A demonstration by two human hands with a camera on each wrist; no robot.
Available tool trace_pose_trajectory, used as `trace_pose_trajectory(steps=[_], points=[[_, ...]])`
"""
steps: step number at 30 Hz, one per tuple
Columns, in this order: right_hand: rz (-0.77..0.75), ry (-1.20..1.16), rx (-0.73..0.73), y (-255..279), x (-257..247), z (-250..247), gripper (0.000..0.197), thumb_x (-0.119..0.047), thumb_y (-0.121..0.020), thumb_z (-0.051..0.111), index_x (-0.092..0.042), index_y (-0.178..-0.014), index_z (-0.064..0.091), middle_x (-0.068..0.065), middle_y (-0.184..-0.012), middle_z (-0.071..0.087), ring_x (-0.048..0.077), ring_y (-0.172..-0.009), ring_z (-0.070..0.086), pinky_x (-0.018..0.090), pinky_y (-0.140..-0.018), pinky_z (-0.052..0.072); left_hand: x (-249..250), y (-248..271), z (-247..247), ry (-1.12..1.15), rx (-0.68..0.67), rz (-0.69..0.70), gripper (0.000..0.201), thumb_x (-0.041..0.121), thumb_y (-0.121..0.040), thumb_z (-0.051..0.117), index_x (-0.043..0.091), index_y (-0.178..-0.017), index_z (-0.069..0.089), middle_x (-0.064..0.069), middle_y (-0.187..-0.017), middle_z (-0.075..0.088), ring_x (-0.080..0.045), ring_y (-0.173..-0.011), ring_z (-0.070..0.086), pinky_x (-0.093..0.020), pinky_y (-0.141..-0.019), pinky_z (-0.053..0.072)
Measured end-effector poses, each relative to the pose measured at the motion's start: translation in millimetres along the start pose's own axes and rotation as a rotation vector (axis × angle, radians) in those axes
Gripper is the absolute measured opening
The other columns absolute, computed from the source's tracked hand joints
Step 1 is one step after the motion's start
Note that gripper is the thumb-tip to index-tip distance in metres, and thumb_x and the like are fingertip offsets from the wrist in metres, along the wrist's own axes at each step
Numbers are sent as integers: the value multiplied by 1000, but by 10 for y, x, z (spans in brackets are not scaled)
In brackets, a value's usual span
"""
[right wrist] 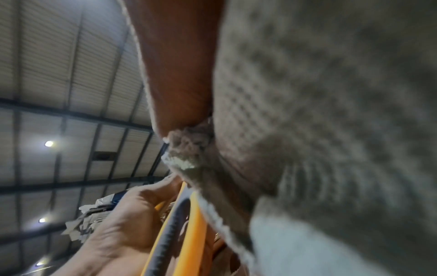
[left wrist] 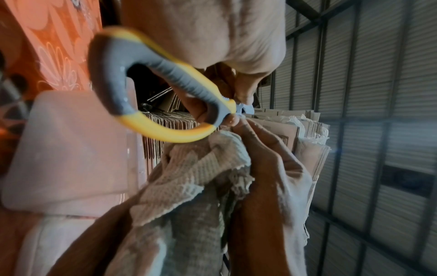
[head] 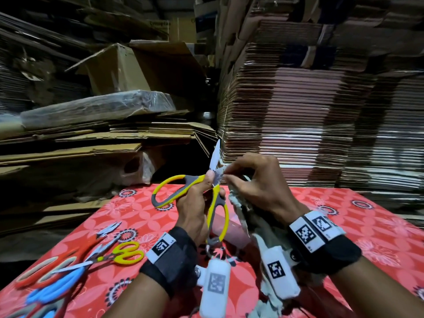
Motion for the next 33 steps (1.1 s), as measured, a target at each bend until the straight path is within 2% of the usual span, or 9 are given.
trace_pose_trajectory(steps=[4, 8, 13, 16, 18, 22, 27, 31, 33], points=[[68, -44, 45, -17, 44, -45, 9, -14, -80, 88, -19, -87, 84, -11, -81, 75, 4, -76, 72, 20, -70, 57, 44, -8, 6, 22, -7, 1, 21, 21, -91, 77, 4, -80, 71, -16, -65, 63, -24, -52, 59, -34, -60, 52], [147, -20, 167, -32, 194, -203, 6, -17, -83, 86, -20, -88, 84, -11, -82, 76, 3, -76, 72, 20, -69, 57, 49, -16, -2, 9, -26, 31, 18, 18, -94, 73, 4, -86, 67, -13, -63, 60, -22, -53, 59, -29, -52, 53], [87, -16, 5, 5, 46, -31, 7, -16, -82, 88, -20, -88, 84, -11, -82, 74, 2, -76, 71, 15, -68, 54, 12, -6, 0, -5, -51, 13, 22, 21, -94, 72, 5, -81, 66, -13, -63, 61, -22, -53, 59, -30, -55, 52], [118, -15, 70, -73, 155, -181, 6, -17, -84, 86, -20, -89, 84, -11, -83, 75, 2, -77, 71, 15, -69, 54, 51, 5, 25, 23, -74, 24, 25, 23, -86, 76, 1, -90, 66, -14, -66, 58, -22, -55, 58, -30, -54, 53], [127, 9, 106, -74, 201, -282, 6, -18, -84, 86, -20, -89, 84, -11, -83, 75, 1, -76, 70, 14, -69, 53, 42, -2, 25, 10, -74, 36, 26, 22, -89, 74, 0, -98, 65, -16, -70, 56, -23, -56, 58, -28, -52, 53], [77, 13, -47, -17, 86, -103, 8, -17, -80, 89, -21, -85, 84, -13, -80, 75, 2, -75, 70, 13, -66, 50, -3, 3, 19, 1, -58, 20, 19, 19, -95, 72, 2, -88, 67, -13, -64, 59, -22, -54, 59, -30, -55, 54], [123, 44, 150, -73, 211, -342, 5, -18, -82, 87, -20, -85, 83, -12, -78, 73, 0, -72, 68, 9, -65, 48, 44, -20, 32, 1, -71, 60, 17, 18, -96, 70, 2, -88, 67, -11, -62, 58, -22, -53, 59, -30, -54, 54], [61, 47, -55, -34, 100, -115, 9, -17, -80, 89, -22, -84, 83, -13, -79, 73, 2, -74, 68, 14, -65, 50, 10, -35, 14, -10, -68, 47, 20, 21, -93, 71, 2, -91, 66, -14, -66, 58, -24, -55, 59, -29, -54, 54], [98, 27, 27, -80, 165, -205, 9, -17, -80, 89, -22, -84, 83, -12, -78, 73, 3, -72, 68, 14, -65, 50, 43, -40, 16, 2, -74, 51, 19, 20, -95, 70, 1, -94, 65, -14, -67, 57, -23, -55, 59, -29, -53, 54]])
Point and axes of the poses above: each hand's wrist, its own y-axis away from the middle knuckle, its own z-axis out of the palm, x = y × z, the point moved 7 cm from there along -y, towards the middle knuckle
